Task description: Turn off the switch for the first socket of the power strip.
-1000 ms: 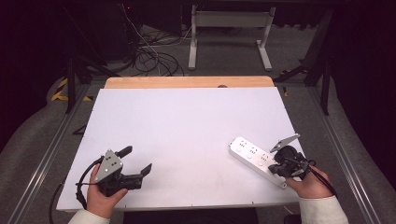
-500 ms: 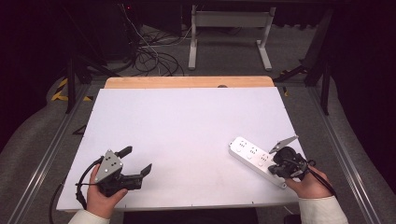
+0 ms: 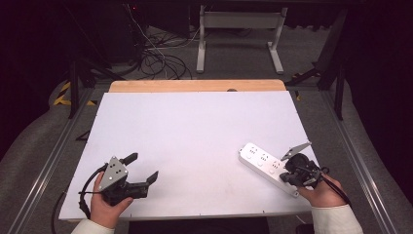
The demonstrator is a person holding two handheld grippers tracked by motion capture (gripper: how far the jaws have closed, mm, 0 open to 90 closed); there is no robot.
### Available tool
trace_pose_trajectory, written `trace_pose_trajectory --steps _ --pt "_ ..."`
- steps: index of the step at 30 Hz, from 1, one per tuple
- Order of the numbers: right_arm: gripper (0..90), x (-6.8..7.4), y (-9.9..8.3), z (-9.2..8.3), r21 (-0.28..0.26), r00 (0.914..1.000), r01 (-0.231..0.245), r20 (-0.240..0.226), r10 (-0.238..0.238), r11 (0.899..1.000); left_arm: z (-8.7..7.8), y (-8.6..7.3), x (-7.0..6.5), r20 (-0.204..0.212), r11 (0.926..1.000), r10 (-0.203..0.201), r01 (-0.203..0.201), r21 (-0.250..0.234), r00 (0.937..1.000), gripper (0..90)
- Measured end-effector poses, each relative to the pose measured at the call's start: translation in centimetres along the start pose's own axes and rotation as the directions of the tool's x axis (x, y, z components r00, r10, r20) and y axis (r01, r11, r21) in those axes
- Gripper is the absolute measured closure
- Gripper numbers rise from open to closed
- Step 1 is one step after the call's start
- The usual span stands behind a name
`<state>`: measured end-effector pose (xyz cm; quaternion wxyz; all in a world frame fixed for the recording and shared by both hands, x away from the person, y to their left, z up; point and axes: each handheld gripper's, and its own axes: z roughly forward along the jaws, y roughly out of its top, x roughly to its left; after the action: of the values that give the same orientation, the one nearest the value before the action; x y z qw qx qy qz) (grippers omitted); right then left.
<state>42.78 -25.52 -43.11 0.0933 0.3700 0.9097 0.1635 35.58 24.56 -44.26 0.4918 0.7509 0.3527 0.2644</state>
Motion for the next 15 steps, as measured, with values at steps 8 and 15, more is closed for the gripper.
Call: trace_pose_trajectory --steps 8,15 --pt "90.0 0.0 0.0 0.1 0.004 1.0000 0.008 0.000 -0.008 1.000 0.0 0.0 0.0 -0.001 1.0000 0.000 0.000 -0.002 1.0000 11.4" --pt "90.0 0.6 -0.1 -2.5 -0.135 0.9987 0.051 0.000 -0.051 0.989 0.1 0.0 0.1 -0.002 1.0000 -0.006 0.006 0.002 1.0000 11.4"
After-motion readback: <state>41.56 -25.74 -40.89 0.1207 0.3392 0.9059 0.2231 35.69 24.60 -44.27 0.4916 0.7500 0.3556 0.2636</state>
